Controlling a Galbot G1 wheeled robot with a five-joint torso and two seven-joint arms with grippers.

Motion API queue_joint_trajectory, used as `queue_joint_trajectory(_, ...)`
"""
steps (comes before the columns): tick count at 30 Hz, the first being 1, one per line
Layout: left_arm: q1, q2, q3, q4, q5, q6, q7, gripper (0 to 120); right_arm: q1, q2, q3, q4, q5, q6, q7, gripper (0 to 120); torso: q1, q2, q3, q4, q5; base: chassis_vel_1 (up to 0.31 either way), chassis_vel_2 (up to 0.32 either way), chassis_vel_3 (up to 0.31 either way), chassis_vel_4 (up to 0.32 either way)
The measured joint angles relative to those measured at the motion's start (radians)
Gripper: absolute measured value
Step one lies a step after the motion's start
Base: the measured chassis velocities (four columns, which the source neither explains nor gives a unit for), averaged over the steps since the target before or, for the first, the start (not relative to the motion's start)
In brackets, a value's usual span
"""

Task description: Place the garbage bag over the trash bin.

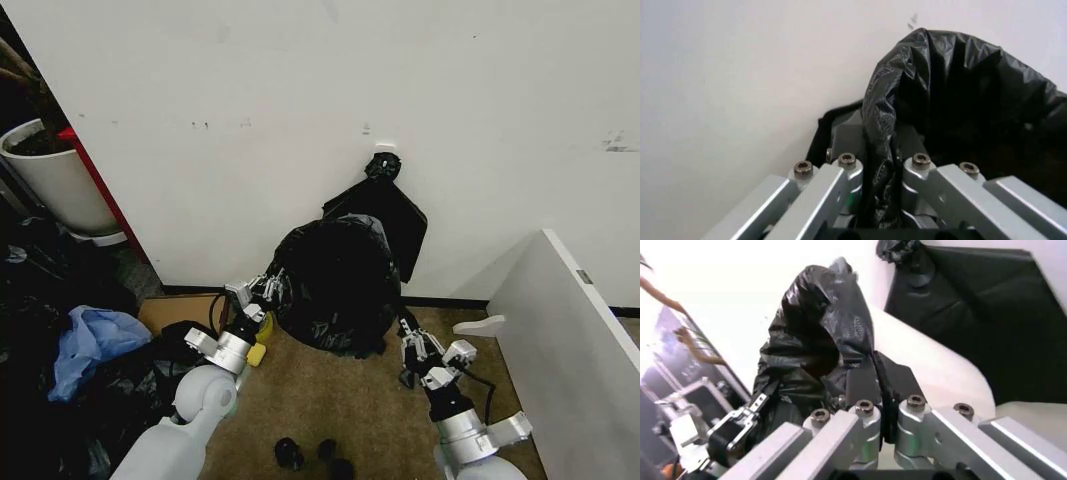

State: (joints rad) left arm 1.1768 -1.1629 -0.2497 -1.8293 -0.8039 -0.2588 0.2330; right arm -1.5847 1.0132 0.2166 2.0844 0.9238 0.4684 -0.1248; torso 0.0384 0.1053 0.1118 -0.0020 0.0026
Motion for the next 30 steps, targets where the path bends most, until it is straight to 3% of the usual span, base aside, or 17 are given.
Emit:
queue_joint_trajectory(5, 0.014, 0.009, -0.02, -0.034, -0.037, 0.033, 0.002, 4, 0.03, 0.007, 0.006, -0.055, 0.072, 0.019, -0.087, 0, 0.0, 0.0, 0.0, 0.0002, 0.0, 0.0, 0.0, 0.0, 0.0)
queue_joint_trajectory(10, 0.026, 0.011, -0.024, -0.052, -0.037, 0.046, 0.006, 4, 0.054, 0.019, 0.005, -0.09, 0.052, 0.04, -0.103, 0, 0.0, 0.0, 0.0, 0.0001, 0.0, 0.0, 0.0, 0.0, 0.0)
queue_joint_trajectory(18, 0.034, 0.005, -0.029, -0.094, -0.032, 0.095, -0.056, 4, 0.094, 0.043, 0.014, -0.183, -0.14, 0.158, -0.089, 26, 0.0, 0.0, 0.0, 0.0002, 0.0001, 0.0, 0.0, 0.0, 0.0)
queue_joint_trajectory(21, 0.037, -0.002, -0.029, -0.115, -0.024, 0.137, -0.123, 4, 0.073, 0.047, 0.008, -0.167, -0.182, 0.16, 0.04, 39, 0.0, 0.0, 0.0, 0.0, 0.0, 0.0, 0.0, 0.0, 0.0)
queue_joint_trajectory(24, 0.031, -0.012, -0.025, -0.13, -0.022, 0.183, -0.202, 4, 0.008, 0.022, -0.026, -0.108, -0.168, 0.095, 0.206, 51, 0.0, 0.0, 0.0, 0.0, -0.0001, 0.0, 0.0, 0.0, 0.0)
queue_joint_trajectory(28, 0.025, -0.019, -0.023, -0.14, -0.034, 0.224, -0.256, 4, -0.055, -0.004, -0.053, -0.084, -0.15, 0.063, 0.201, 61, 0.0, 0.0, 0.0, 0.0, -0.0001, 0.0, 0.0, 0.0, 0.0)
queue_joint_trajectory(30, 0.02, -0.025, -0.021, -0.148, -0.063, 0.267, -0.3, 4, -0.098, -0.018, -0.084, -0.084, -0.175, 0.057, 0.089, 71, 0.0, 0.0, 0.0, -0.0002, -0.0001, 0.0, 0.0, 0.0, 0.0)
